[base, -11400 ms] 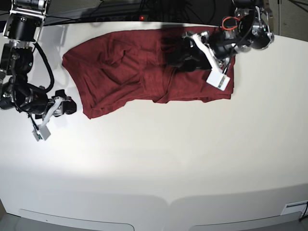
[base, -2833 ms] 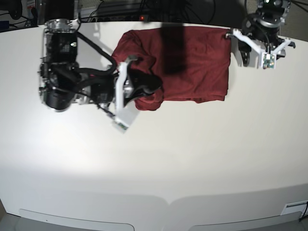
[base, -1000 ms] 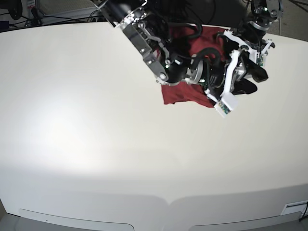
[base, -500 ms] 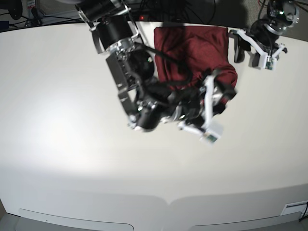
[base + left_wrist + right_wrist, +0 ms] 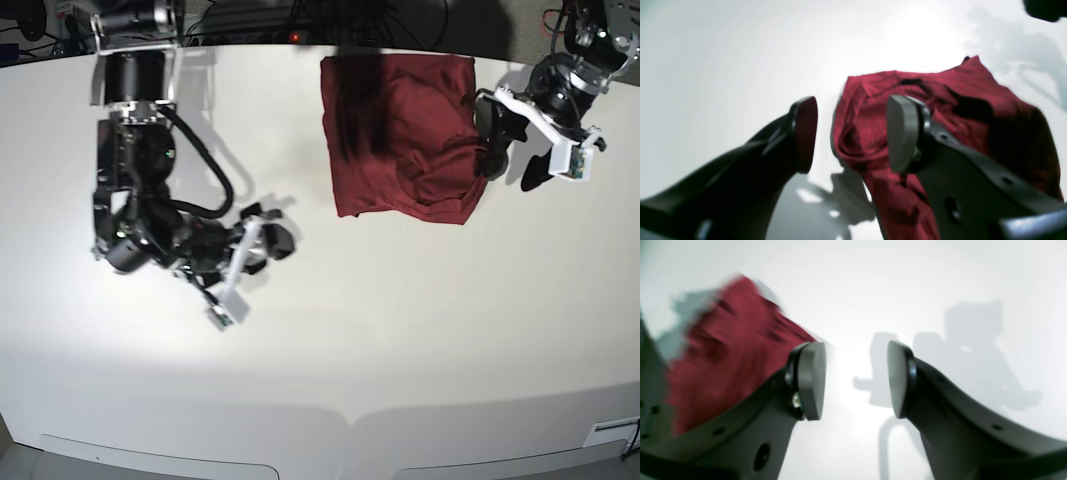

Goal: Fold the T-shirt properly
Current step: 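Press and adjust the folded bundle with the left gripper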

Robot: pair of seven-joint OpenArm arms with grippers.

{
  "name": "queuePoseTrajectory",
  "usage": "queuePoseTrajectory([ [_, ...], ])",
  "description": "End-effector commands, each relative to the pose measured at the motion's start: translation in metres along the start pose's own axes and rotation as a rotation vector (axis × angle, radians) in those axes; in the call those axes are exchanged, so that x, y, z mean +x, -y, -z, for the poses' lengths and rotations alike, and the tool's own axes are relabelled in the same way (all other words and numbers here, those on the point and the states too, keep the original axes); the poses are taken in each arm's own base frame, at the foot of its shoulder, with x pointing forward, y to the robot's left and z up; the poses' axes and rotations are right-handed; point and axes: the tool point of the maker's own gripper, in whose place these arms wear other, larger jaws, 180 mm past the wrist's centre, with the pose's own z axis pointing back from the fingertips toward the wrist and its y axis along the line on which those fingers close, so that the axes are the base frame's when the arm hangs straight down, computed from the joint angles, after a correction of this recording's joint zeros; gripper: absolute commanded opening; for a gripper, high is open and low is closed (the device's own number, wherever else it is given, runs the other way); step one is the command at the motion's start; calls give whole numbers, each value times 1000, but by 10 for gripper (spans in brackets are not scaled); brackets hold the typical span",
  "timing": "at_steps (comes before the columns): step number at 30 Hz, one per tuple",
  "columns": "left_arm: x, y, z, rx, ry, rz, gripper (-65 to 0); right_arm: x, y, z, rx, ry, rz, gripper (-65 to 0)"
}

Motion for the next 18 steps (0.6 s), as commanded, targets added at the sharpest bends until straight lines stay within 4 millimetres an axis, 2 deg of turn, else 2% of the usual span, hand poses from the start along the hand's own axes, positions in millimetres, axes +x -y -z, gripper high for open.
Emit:
queuePoseTrajectory([
  [1, 12, 9, 0, -36, 44, 12, -337, 15, 5, -9, -9, 53, -17, -351],
  [5, 8, 43, 11, -139, 26, 52, -337, -7, 22, -20, -51, 21, 16, -351],
  [10, 2, 79, 25, -230, -22, 125, -337, -21, 28, -25, -68, 7, 46, -351],
  [12, 2, 84, 29, -236, -29, 147, -337, -24, 28, -25, -68, 3, 50, -351],
  [18, -6, 73, 36, -182, -65, 202, -337, -23, 28, -25, -67, 4, 50, -351],
])
